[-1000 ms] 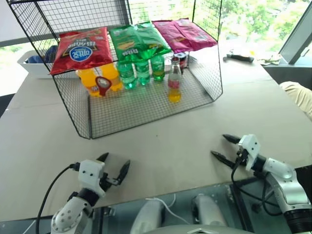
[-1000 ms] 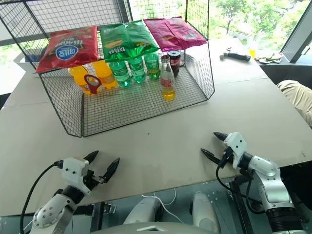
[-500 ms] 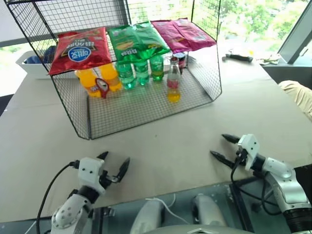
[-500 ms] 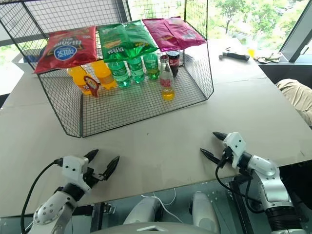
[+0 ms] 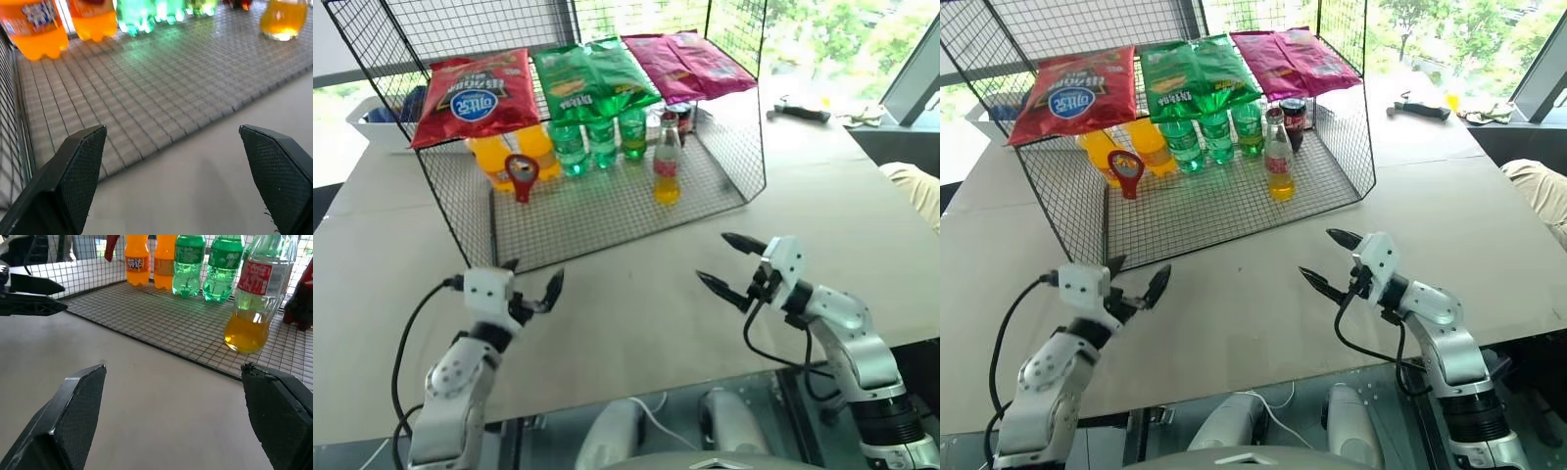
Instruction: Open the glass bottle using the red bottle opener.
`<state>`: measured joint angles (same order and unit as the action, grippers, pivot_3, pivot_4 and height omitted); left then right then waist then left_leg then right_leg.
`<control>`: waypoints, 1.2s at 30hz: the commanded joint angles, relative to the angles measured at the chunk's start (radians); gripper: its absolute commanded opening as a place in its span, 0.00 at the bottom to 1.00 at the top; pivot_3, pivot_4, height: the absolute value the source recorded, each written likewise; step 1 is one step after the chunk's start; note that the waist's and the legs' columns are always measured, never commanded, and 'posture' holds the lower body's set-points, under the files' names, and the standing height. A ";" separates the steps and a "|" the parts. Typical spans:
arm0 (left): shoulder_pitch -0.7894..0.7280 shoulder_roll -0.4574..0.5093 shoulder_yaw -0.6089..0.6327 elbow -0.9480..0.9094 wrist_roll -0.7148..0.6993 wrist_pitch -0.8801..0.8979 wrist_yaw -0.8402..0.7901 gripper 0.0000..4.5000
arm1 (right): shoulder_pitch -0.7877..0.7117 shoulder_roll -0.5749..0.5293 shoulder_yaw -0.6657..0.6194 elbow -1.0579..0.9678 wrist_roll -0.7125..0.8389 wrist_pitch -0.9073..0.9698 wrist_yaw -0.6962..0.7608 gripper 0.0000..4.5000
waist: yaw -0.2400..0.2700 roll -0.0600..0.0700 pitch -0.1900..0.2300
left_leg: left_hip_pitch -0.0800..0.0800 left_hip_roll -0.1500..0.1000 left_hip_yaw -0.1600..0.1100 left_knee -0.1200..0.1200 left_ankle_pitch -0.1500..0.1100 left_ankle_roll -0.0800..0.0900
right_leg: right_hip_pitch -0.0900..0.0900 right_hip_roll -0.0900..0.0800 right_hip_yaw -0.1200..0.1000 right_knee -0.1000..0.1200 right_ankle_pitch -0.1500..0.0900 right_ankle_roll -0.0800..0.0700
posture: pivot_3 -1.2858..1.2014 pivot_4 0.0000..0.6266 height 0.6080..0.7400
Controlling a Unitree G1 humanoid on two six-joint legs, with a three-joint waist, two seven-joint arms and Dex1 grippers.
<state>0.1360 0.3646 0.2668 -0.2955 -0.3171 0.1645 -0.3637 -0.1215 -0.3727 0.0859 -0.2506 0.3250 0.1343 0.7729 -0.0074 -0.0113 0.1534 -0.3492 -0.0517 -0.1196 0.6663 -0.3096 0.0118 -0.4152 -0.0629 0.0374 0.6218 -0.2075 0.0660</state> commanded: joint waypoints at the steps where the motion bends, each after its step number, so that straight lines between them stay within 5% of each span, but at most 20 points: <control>1: -0.088 -0.016 0.025 -0.042 -0.032 0.003 0.039 1.00 | -0.060 0.027 0.012 -0.129 0.070 0.054 -0.023 0.99 | -0.001 0.000 0.001 | 0.000 0.000 0.000 0.000 0.000 0.000 | 0.000 0.000 0.000 0.000 0.000 0.000 | 0.52 0.24 1.00; 13: -0.239 -0.037 0.081 0.028 -0.029 -0.034 0.119 1.00 | -0.121 0.060 0.044 -0.248 0.187 0.159 -0.034 0.99 | -0.002 -0.001 0.001 | 0.000 -0.001 -0.001 0.000 0.000 0.000 | 0.000 0.000 -0.001 0.000 0.000 0.000 | 0.52 0.24 1.00; 36: -0.460 0.006 0.057 0.257 0.020 -0.096 0.094 1.00 | -0.191 0.069 0.066 -0.251 0.169 0.157 -0.068 0.99 | -0.003 -0.001 0.001 | 0.000 -0.002 -0.002 0.000 0.000 0.000 | 0.000 0.000 -0.001 0.000 0.000 0.000 | 0.52 0.24 1.00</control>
<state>-0.3023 0.3561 0.3169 -0.0333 -0.2965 0.0974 -0.2605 -0.2979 -0.3066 0.1520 -0.4596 0.4911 0.3049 0.7093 -0.0103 -0.0121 0.1545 -0.3492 -0.0539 -0.1215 0.6659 -0.3094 0.0113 -0.4157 -0.0629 0.0366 0.6217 -0.2073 0.0660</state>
